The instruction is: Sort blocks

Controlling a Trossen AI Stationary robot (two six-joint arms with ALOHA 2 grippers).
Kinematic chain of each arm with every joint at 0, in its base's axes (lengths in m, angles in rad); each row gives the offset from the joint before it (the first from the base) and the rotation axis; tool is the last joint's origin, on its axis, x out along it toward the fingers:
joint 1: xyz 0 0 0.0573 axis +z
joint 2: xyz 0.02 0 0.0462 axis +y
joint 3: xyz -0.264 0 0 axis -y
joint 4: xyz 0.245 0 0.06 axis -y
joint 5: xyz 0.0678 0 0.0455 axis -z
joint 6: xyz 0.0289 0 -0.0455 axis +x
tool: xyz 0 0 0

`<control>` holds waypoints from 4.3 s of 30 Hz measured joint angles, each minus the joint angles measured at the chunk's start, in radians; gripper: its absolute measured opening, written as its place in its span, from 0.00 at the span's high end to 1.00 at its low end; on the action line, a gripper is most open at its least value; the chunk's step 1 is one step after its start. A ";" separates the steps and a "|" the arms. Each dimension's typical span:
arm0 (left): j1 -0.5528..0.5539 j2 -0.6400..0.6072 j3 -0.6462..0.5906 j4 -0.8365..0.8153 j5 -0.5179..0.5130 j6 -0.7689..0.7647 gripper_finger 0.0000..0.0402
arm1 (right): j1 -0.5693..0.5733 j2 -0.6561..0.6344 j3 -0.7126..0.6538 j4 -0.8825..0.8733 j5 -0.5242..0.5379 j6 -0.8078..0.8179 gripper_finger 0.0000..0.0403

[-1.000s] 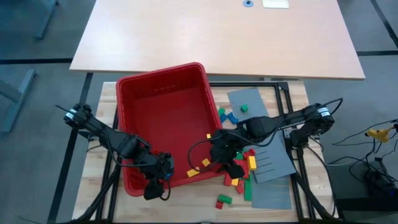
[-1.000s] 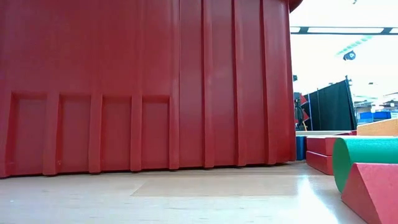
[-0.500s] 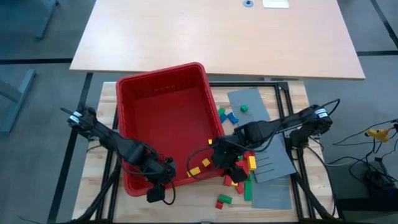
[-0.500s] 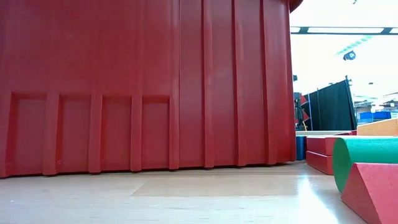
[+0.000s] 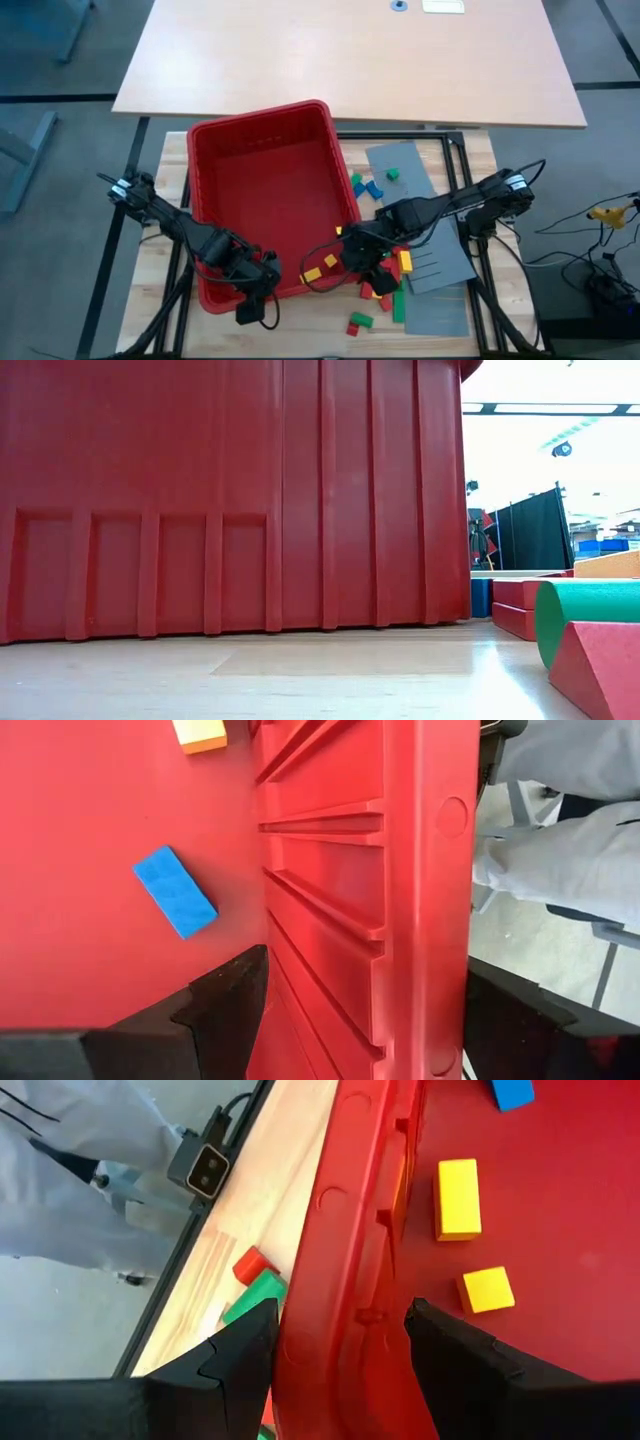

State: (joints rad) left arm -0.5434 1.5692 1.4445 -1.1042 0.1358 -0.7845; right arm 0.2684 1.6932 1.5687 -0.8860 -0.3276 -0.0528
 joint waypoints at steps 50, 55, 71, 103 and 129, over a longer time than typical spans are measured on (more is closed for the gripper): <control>-0.009 -0.231 0.134 -0.113 -0.161 -0.124 0.74 | 0.002 0.023 0.362 -0.192 0.148 0.104 0.79; -0.009 -0.174 0.353 -0.299 -0.224 -0.083 0.77 | -0.019 0.022 0.486 -0.236 0.161 0.103 0.79; -0.008 -0.040 0.705 -0.477 -0.320 -0.034 0.80 | -0.081 0.016 0.679 -0.326 0.158 0.051 0.79; -0.008 -0.027 0.599 -0.441 -0.334 -0.063 0.81 | -0.124 0.060 0.780 -0.447 0.169 0.029 0.77; -0.130 -0.032 0.301 -0.307 -0.208 -0.171 0.80 | -0.215 -0.003 0.782 -0.282 0.146 0.068 0.72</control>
State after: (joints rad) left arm -0.6731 1.5375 1.7453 -1.4115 -0.0722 -0.9554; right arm 0.0531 1.6905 2.3508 -1.1683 -0.1819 0.0154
